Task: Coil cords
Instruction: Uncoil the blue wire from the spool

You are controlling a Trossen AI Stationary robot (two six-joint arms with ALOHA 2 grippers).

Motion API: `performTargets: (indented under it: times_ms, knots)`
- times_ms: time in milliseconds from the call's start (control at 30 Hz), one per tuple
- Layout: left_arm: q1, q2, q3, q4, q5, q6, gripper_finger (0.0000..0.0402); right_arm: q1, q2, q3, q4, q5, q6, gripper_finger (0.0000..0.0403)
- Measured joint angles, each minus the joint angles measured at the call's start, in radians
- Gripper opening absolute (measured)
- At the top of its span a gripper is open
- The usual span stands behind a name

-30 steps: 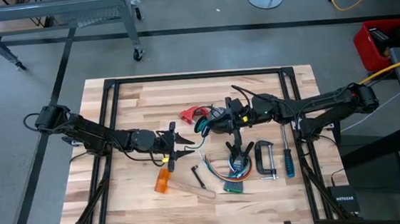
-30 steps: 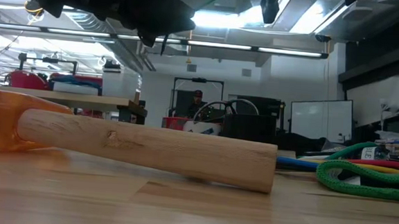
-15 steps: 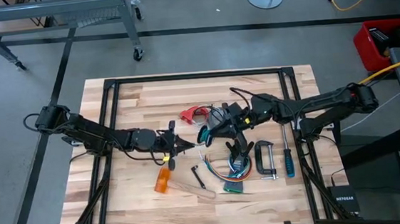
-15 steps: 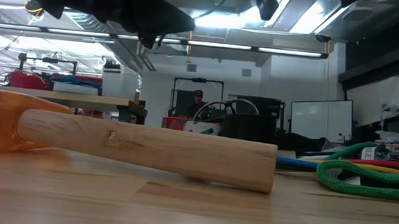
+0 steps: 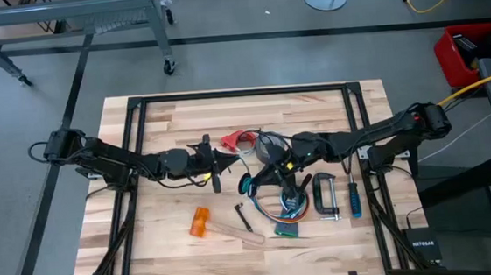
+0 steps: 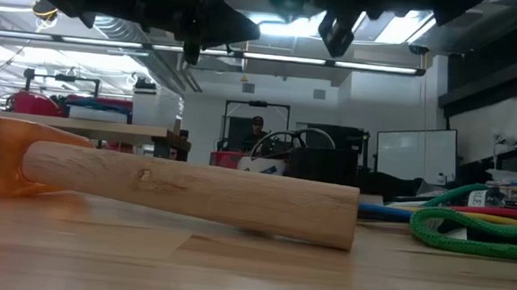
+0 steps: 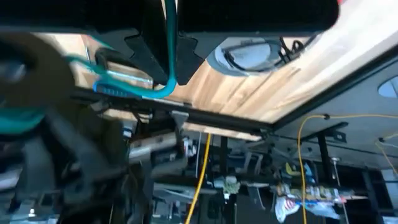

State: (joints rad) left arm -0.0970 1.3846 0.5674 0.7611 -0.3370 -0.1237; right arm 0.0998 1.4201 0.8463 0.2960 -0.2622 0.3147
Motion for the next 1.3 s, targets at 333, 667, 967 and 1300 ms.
performTargets:
  times_ms: [333,667,967,1300]
  knots:
    - [0.053,-0.001,0.0,0.028,-0.005,0.008,0.0,-0.003,0.004,0.002,-0.184,0.211,0.049,0.0044]
    - [0.065,-0.002,-0.001,0.02,-0.007,0.021,0.0,-0.001,0.003,0.003,-0.307,0.435,0.08,0.0044]
    - [0.082,-0.002,-0.001,0.03,-0.026,0.051,0.0,-0.015,0.002,0.004,-0.336,0.442,0.082,0.0044]
    - [0.144,-0.002,-0.001,0.055,-0.016,0.054,0.0,-0.016,0.002,0.002,-0.322,0.415,0.086,0.0044]
